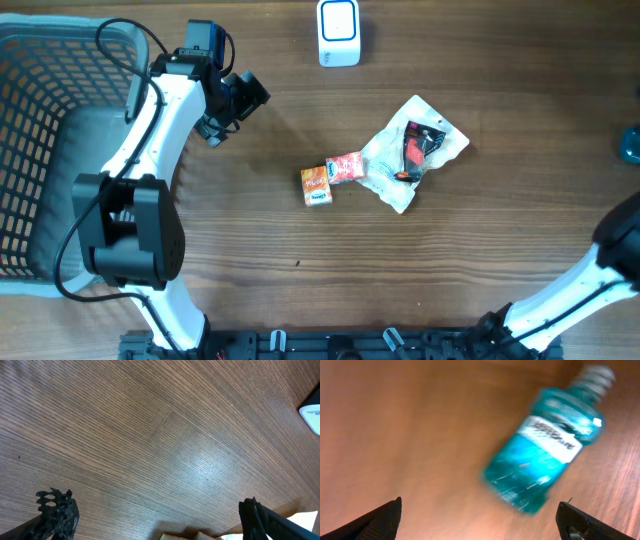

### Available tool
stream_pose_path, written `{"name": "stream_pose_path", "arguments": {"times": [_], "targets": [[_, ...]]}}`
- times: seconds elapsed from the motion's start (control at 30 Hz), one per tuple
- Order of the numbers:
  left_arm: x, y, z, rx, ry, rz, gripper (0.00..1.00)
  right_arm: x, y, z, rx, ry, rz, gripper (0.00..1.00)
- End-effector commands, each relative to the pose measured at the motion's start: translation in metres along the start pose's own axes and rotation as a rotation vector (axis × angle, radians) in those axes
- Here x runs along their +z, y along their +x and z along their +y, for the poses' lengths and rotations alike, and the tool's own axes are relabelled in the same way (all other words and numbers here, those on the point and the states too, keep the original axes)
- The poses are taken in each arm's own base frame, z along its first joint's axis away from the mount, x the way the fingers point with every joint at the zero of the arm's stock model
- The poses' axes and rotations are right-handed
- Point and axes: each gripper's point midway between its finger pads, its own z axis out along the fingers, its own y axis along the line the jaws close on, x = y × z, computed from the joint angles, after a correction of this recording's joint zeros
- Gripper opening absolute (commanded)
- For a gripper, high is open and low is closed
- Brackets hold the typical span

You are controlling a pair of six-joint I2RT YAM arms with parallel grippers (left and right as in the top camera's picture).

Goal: Scan the item barcode
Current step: 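Grasp the hex wrench pack from the clear bag with the right gripper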

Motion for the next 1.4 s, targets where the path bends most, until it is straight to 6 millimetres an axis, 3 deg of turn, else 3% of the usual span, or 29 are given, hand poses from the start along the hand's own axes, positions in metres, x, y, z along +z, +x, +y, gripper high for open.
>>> {"name": "stream_pose_path", "arguments": {"times": [0.0,0.07,0.13,0.2,0.23,0.33,0.37,0.53,0.57,0.67,0.9,1.07,1.37], "targets": [[0.0,-0.002,0.002,-0.026,-0.006,-0.005,1.0,-0.085,0.022,0.078,-0.12,-0.231,0.006,1.0],[0.0,-0.002,0.002,-0.026,-0.006,-0.005,1.0,-0.123,0.072,0.123,-0.227,-0.377,0.117,1.0],[0.0,-0.002,0.002,-0.026,-0.006,-0.005,1.0,-0.145,0.125,0.149,-0.345,-0.465,0.238,1.0],[0.0,-0.002,0.002,-0.026,-0.006,-0.005,1.0,-0.16,0.186,0.161,-0.469,-0.471,0.36,1.0],[0.0,-0.002,0.002,-0.026,-0.006,-0.005,1.0,-0.167,0.224,0.159,-0.546,-0.418,0.423,1.0],[0.0,-0.002,0.002,-0.026,-0.006,-0.005,1.0,-0.175,0.277,0.146,-0.685,-0.309,0.497,1.0],[0.0,-0.002,0.002,-0.026,-0.006,-0.005,1.0,-0.178,0.289,0.139,-0.726,-0.277,0.514,1.0],[0.0,-0.002,0.002,-0.026,-0.006,-0.005,1.0,-0.192,0.348,0.116,-0.956,-0.189,0.62,0.78],[0.0,-0.002,0.002,-0.026,-0.006,-0.005,1.0,-0.193,0.358,0.112,-1.02,-0.191,0.633,0.77],[0.0,-0.002,0.002,-0.026,-0.006,-0.005,1.0,-0.187,0.372,0.097,-1.095,-0.169,0.664,0.78],[0.0,-0.002,0.002,-0.026,-0.006,-0.005,1.0,-0.139,0.407,0.065,-1.18,-0.177,0.682,0.79],[0.0,-0.002,0.002,-0.026,-0.006,-0.005,1.0,-0.119,0.418,0.071,-1.128,-0.221,0.632,0.78],[0.0,-0.002,0.002,-0.026,-0.006,-0.005,1.0,-0.119,0.42,0.076,-1.12,-0.247,0.634,0.55]]}}
